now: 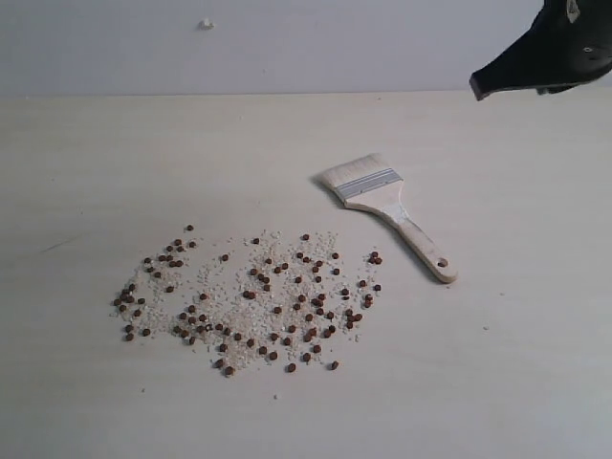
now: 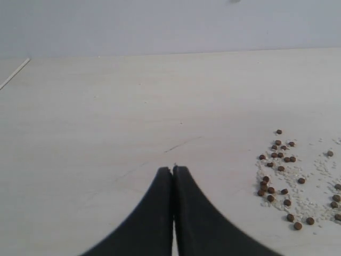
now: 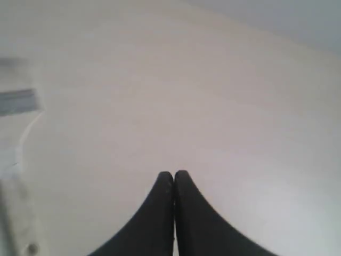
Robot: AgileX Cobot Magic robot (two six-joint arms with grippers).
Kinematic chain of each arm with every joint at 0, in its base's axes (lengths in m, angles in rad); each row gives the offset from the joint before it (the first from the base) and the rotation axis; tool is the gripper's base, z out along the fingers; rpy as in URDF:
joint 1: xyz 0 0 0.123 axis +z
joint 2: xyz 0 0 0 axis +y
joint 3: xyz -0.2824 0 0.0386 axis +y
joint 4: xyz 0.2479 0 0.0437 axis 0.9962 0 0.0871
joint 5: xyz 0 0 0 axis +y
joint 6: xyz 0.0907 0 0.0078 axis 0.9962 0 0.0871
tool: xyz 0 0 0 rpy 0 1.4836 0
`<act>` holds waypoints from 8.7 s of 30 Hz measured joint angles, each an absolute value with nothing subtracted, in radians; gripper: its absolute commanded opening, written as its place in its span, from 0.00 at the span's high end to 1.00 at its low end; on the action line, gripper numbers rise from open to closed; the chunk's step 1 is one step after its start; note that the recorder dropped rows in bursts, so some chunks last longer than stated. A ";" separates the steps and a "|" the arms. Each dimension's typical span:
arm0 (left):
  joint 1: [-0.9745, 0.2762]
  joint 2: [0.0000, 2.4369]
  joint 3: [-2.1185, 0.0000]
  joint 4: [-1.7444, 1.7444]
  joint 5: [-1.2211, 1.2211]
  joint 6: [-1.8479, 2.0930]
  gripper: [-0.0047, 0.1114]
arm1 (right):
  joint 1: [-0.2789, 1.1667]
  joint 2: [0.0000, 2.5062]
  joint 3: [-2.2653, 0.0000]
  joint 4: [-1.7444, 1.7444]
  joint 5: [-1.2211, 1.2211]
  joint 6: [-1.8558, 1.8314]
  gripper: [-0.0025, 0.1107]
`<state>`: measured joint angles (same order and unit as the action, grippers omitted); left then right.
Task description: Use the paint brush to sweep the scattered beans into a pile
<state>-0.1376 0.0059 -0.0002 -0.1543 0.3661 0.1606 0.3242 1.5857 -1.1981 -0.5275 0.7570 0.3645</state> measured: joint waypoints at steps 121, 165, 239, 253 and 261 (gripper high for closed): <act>-0.185 0.006 0.000 -0.154 0.366 0.161 0.96 | 0.414 2.255 -1.601 -0.076 0.975 -0.132 0.57; -0.226 0.006 0.000 -0.154 0.366 0.161 0.96 | 0.414 2.156 -1.590 -0.020 0.980 -0.034 0.98; -0.226 1.370 -0.567 0.856 -0.929 -0.393 0.96 | 0.414 2.053 -1.722 -0.020 1.081 -0.163 0.98; -0.373 2.031 -0.934 0.979 -1.113 -0.369 0.76 | 0.414 2.053 -1.722 -0.020 1.047 -0.173 0.98; -0.471 2.146 -1.080 0.936 -1.033 -0.253 0.25 | 0.414 2.053 -1.722 -0.020 1.031 -0.173 0.98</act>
